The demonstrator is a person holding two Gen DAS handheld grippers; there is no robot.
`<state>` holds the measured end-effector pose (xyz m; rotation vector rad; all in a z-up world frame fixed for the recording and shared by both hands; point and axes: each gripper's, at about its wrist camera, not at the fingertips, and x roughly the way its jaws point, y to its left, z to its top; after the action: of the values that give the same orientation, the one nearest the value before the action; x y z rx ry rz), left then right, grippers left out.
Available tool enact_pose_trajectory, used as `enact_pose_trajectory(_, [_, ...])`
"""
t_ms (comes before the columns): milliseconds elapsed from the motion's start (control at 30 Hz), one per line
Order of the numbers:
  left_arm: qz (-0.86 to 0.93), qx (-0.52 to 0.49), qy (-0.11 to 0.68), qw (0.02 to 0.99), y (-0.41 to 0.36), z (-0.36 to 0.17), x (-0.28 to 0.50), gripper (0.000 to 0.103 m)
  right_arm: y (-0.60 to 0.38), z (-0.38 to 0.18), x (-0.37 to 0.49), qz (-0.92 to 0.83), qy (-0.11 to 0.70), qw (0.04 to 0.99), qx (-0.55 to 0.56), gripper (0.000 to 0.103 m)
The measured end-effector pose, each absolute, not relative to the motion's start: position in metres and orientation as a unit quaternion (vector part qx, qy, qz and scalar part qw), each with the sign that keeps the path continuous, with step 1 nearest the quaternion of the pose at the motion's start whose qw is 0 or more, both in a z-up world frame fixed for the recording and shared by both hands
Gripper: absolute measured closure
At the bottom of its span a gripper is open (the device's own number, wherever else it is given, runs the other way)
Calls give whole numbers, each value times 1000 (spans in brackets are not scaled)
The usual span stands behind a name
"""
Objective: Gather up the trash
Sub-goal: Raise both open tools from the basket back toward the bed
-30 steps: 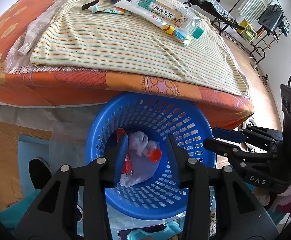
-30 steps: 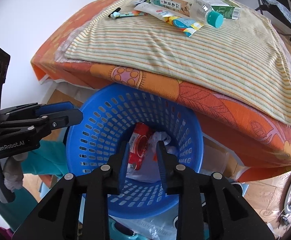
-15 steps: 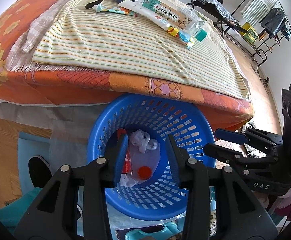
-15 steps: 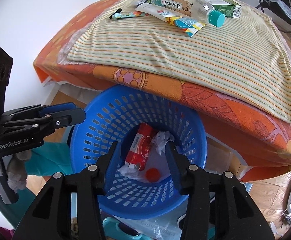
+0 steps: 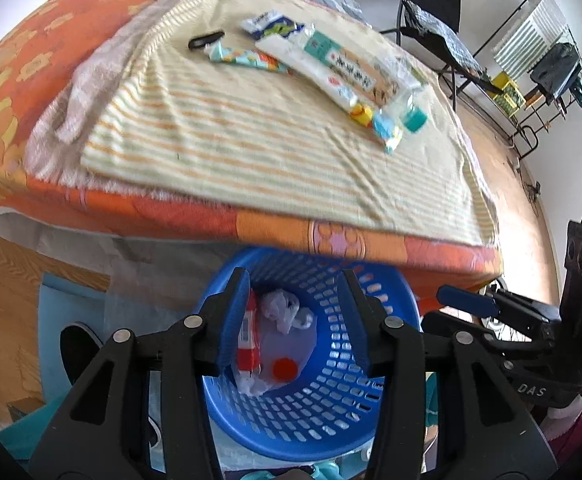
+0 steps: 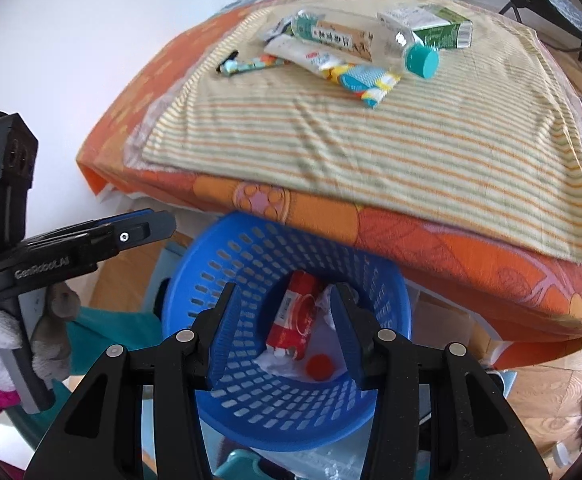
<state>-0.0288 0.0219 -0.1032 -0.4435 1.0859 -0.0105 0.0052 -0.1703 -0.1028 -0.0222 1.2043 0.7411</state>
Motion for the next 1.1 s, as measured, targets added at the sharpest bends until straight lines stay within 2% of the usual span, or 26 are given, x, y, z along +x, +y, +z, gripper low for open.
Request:
enact_pose_trajectory(533, [3, -231, 486, 843, 41, -70, 24, 57, -181, -39, 69, 336, 483, 808, 9, 57])
enact_pose_trajectory(1100, [15, -310, 484, 818, 34, -85, 108, 57, -181, -4, 154, 337, 461, 820, 40, 57])
